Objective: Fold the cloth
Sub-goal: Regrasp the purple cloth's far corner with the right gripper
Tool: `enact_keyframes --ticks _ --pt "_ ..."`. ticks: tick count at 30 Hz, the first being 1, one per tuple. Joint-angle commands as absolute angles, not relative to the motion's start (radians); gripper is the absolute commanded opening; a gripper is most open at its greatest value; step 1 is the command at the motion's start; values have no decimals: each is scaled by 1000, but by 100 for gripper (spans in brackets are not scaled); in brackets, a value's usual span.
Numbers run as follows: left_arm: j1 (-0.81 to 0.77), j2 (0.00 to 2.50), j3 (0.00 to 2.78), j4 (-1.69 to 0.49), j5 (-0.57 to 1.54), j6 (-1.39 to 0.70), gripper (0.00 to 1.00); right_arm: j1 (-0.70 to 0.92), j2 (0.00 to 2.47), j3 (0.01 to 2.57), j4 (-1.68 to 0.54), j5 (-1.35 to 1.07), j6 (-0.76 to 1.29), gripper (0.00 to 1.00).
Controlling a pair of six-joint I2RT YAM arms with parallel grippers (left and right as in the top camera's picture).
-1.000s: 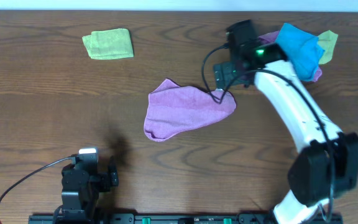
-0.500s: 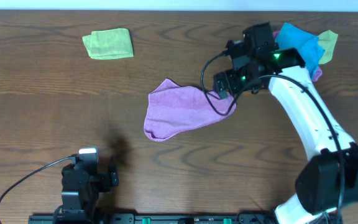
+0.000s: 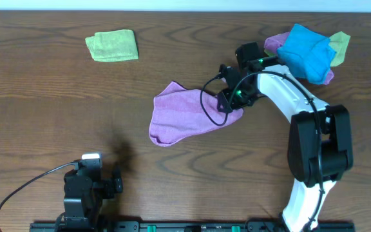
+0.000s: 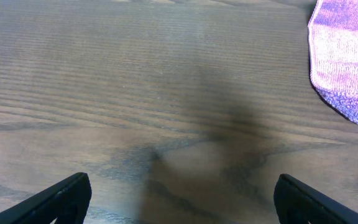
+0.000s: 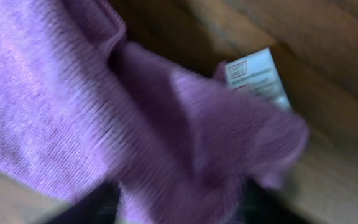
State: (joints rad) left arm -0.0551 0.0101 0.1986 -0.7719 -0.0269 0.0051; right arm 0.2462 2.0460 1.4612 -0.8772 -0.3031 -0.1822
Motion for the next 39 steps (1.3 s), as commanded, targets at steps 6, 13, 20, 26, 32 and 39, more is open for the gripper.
enact_keyframes --ticks 6,13,20,26,32,39 --pt "-53 4 174 -782 -33 22 95 275 2035 1513 -744 -322 -176 1" --pt "-53 4 174 -782 -33 22 95 346 2035 1603 -525 -213 -150 2" --pt "-53 4 174 -782 -33 22 95 430 2036 1604 -346 -136 -134 69" --pt "-53 4 174 -782 -33 22 95 440 2019 1604 -437 45 6 99" --pt "-53 4 174 -757 0 6 95 390 1961 1604 -569 9 117 99" --pt "-53 10 207 -638 142 -240 95 216 1942 1599 -647 -327 218 99"
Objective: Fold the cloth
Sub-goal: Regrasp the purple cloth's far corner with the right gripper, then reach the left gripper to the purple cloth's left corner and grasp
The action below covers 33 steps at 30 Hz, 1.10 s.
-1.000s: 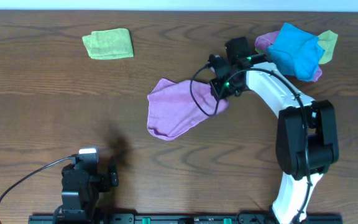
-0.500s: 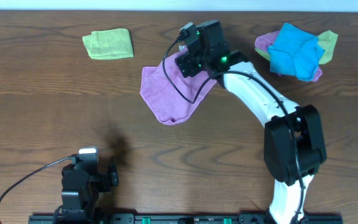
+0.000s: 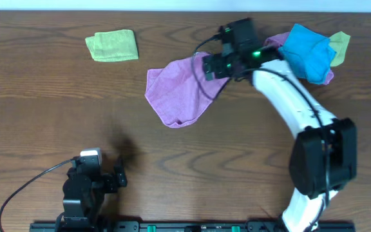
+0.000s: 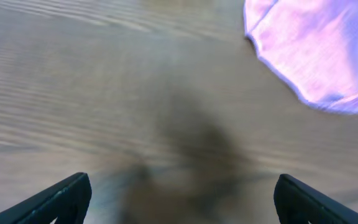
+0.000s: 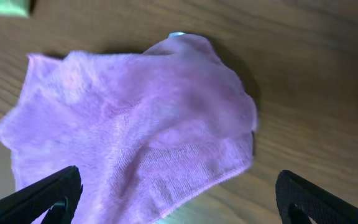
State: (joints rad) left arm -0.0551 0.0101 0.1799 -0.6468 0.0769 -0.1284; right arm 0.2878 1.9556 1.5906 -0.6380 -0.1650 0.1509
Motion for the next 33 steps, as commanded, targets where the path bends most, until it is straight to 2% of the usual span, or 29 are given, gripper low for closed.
enact_keyframes --ticks 1,8,14,18,20,22,26,33 --pt "-53 16 221 -633 158 -255 95 192 1943 1599 -647 -355 218 99" --pt "-53 210 396 -572 234 -366 95 57 1949 1574 -669 -518 233 99" --pt "-53 557 585 -496 358 -460 96 47 1970 1525 -666 -557 259 99" --pt "-53 792 725 -428 535 -461 95 47 1999 1522 -654 -596 278 99" --pt "-53 876 762 -386 558 -461 95 47 2009 1522 -646 -612 282 99" --pt "-53 963 771 -316 580 -532 95 46 2011 1522 -646 -614 284 99" --pt "-53 1093 771 -211 582 -823 95 46 2011 1522 -647 -614 284 98" --pt "-112 1351 771 -68 707 -1044 95 47 2011 1522 -647 -612 293 98"
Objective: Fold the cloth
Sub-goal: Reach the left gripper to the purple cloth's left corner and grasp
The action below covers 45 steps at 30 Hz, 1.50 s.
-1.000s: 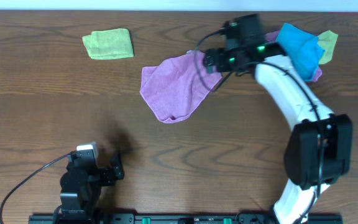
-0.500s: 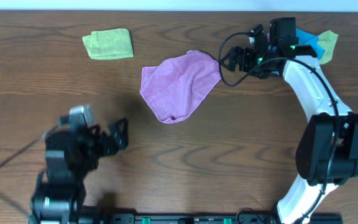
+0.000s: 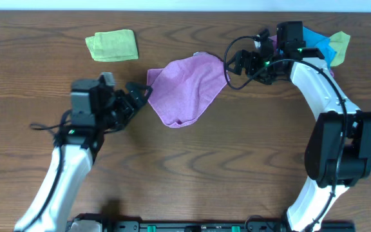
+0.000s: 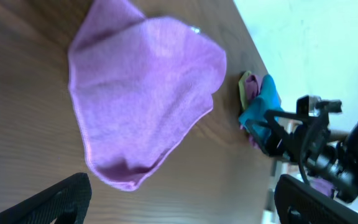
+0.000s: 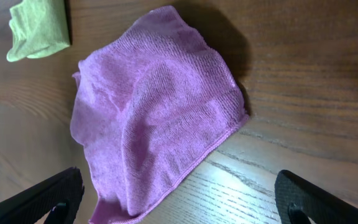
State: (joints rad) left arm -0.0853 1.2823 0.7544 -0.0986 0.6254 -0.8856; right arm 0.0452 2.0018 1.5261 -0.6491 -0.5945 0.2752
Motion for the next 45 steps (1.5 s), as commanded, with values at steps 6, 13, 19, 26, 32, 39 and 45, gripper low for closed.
enact_keyframes --ticks 6,13,19,26,32,39,45 --pt "-192 1532 771 65 726 -1270 95 47 2011 1522 -648 -610 311 98" --pt "-233 1629 771 65 749 -1398 95 47 2011 1522 -655 -609 315 98" --pt "-272 1690 771 65 739 -1465 95 47 2011 1522 -656 -603 315 98" --pt "-315 1742 771 67 699 -1490 95 47 2011 1522 -656 -603 315 98" --pt "-321 1797 771 160 663 -1490 95 47 2011 1522 -656 -603 315 98" --pt "-327 1877 771 283 678 -1512 63 47 2011 1522 -674 -602 314 98" --pt "-321 1878 771 319 704 -1448 6 47 2011 1522 -696 -579 314 98"
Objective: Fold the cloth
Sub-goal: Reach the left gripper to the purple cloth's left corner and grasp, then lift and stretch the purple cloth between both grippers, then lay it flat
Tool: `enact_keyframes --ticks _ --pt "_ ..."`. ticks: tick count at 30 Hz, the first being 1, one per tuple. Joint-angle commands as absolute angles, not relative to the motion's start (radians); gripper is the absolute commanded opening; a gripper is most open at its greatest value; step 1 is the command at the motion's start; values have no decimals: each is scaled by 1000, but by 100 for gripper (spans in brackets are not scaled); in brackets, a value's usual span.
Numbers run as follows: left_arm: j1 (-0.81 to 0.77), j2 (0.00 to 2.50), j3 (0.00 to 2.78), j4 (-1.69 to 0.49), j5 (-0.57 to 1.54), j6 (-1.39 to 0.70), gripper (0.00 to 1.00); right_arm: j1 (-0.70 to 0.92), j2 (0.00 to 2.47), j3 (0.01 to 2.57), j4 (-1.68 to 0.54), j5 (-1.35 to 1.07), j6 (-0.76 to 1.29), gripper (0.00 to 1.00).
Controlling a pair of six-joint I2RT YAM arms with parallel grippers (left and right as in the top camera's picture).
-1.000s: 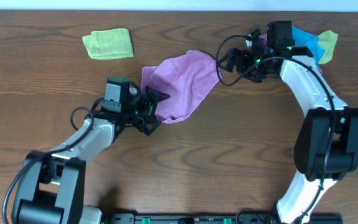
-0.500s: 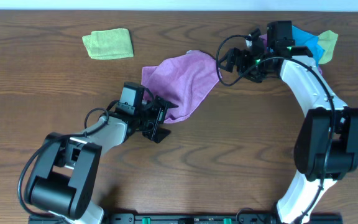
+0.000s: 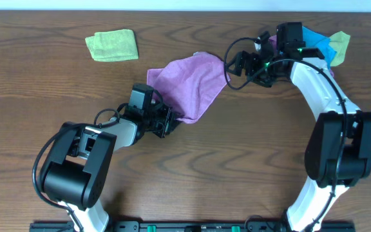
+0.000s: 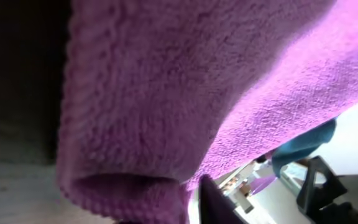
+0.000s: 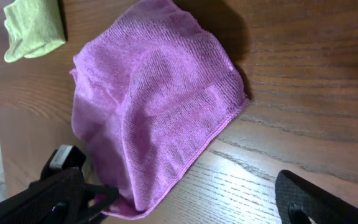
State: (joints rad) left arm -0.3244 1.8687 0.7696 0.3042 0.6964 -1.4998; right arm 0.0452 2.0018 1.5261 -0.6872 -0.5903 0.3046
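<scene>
The purple cloth (image 3: 189,84) lies rumpled and roughly triangular on the wooden table, and it also shows in the right wrist view (image 5: 154,112). My left gripper (image 3: 167,122) is at the cloth's near corner and shut on it. In the left wrist view the purple cloth (image 4: 185,81) fills the frame, with one dark fingertip (image 4: 211,200) showing under its rolled edge. My right gripper (image 3: 235,64) hangs open just right of the cloth's far right corner, holding nothing, and in its own view it (image 5: 178,186) looks down on the cloth.
A folded green cloth (image 3: 112,46) lies at the back left. A heap of blue, purple and yellow-green cloths (image 3: 311,45) sits at the back right, behind the right arm. The table's far edge (image 3: 172,11) runs along the top.
My left gripper was open at the cloth's left side. Now it is at the cloth's near corner, shut on it. The right arm and the rest of the cloth have not moved.
The right gripper first held the cloth's right corner mid-table, with the left arm parked at the front. Then the cloth lay farther back, released under the open right gripper. The right gripper then stood off to the right and the left arm reached in, now gripping the near corner.
</scene>
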Motion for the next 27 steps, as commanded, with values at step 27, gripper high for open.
enact_keyframes --ticks 27 --pt "-196 1873 772 398 968 -1311 6 127 2127 1301 -287 -573 487 71"
